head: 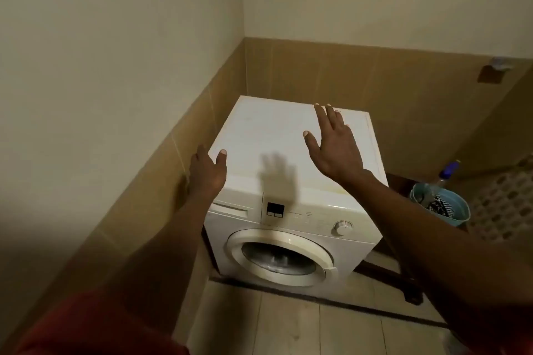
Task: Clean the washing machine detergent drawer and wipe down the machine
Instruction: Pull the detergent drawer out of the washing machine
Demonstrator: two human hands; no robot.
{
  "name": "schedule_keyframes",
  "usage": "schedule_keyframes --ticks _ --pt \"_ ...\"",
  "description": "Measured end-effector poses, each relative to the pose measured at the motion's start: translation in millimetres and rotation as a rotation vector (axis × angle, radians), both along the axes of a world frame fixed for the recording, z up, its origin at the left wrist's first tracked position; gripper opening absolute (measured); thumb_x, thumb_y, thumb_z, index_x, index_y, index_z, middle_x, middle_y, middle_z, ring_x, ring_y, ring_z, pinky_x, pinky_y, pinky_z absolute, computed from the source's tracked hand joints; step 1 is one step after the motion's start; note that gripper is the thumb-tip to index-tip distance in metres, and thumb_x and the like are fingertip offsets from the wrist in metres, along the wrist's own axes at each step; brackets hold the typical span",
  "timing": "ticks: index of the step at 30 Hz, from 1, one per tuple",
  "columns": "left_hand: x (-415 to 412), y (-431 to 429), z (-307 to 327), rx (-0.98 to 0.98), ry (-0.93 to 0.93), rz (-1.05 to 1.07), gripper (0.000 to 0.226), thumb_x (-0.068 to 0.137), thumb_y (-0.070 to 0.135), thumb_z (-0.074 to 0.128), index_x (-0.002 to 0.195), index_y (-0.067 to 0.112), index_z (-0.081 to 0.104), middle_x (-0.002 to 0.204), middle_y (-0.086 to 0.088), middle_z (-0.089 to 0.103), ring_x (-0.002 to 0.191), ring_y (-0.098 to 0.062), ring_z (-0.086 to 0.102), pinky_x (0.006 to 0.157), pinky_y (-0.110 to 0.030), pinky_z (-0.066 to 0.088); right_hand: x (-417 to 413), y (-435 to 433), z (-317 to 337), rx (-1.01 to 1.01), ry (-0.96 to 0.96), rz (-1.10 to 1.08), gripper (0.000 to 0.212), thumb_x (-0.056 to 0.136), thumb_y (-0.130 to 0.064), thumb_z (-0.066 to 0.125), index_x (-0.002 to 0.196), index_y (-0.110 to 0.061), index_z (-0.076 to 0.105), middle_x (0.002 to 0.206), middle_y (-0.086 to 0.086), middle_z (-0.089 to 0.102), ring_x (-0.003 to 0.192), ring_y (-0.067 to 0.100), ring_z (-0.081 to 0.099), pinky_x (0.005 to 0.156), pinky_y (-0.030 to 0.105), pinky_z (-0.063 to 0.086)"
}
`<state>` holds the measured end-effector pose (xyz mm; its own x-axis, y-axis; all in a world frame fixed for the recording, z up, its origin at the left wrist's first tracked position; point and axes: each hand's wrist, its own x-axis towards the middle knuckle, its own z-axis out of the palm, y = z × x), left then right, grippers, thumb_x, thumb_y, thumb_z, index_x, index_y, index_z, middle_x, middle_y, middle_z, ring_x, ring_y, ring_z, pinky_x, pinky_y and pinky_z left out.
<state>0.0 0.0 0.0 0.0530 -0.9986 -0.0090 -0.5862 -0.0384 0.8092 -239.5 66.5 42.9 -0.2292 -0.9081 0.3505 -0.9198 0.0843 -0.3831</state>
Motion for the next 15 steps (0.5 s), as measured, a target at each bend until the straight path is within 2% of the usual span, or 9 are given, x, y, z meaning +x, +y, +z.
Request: schedule_keyframes --ticks 4,8,11,13,15 --pt "14 -28 -28 0.122 0.056 0.048 0.066 0.102 0.042 0.041 0.154 0.007 0.021 0.158 -0.016 0.028 0.144 -0.034 0.03 0.113 -0.041 0.027 15 -25 -26 0.049 0.001 -0.021 0.061 0.101 -0.04 0.036 0.154 -0.017 0.016 0.161 0.012 0.015 0.148 0.031 0.012 0.117 0.048 0.019" --pt "30 -59 -62 0.263 0.173 0.123 0.064 0.098 0.047 0.047 0.15 0.012 0.032 0.149 -0.015 0.043 0.132 -0.035 0.045 0.106 -0.044 0.04 29 -46 -52 0.093 -0.039 -0.048 0.061 0.101 -0.04 0.037 0.153 -0.016 0.017 0.16 0.014 0.018 0.148 0.032 0.015 0.116 0.049 0.023" --pt "29 -72 -94 0.39 0.347 0.145 0.062 0.095 0.047 0.054 0.142 0.009 0.041 0.128 -0.013 0.056 0.114 -0.031 0.056 0.099 -0.044 0.048 34 -55 -72 0.144 -0.045 -0.051 0.062 0.101 -0.04 0.037 0.154 -0.017 0.015 0.161 0.013 0.015 0.148 0.031 0.014 0.117 0.048 0.022" --pt "22 -72 -115 0.488 0.438 0.163 0.063 0.094 0.046 0.056 0.14 0.005 0.043 0.114 -0.01 0.056 0.103 -0.027 0.056 0.092 -0.042 0.049 34 -59 -83 0.17 -0.064 -0.046 0.062 0.101 -0.04 0.037 0.154 -0.018 0.015 0.161 0.013 0.015 0.148 0.031 0.015 0.117 0.048 0.023" --pt "13 -67 -137 0.58 0.562 0.233 0.064 0.092 0.047 0.059 0.14 0.007 0.044 0.123 -0.01 0.055 0.112 -0.03 0.055 0.092 -0.043 0.049 31 -65 -97 0.206 -0.097 -0.037 0.062 0.101 -0.04 0.038 0.154 -0.019 0.014 0.161 0.012 0.016 0.148 0.03 0.015 0.117 0.047 0.024"
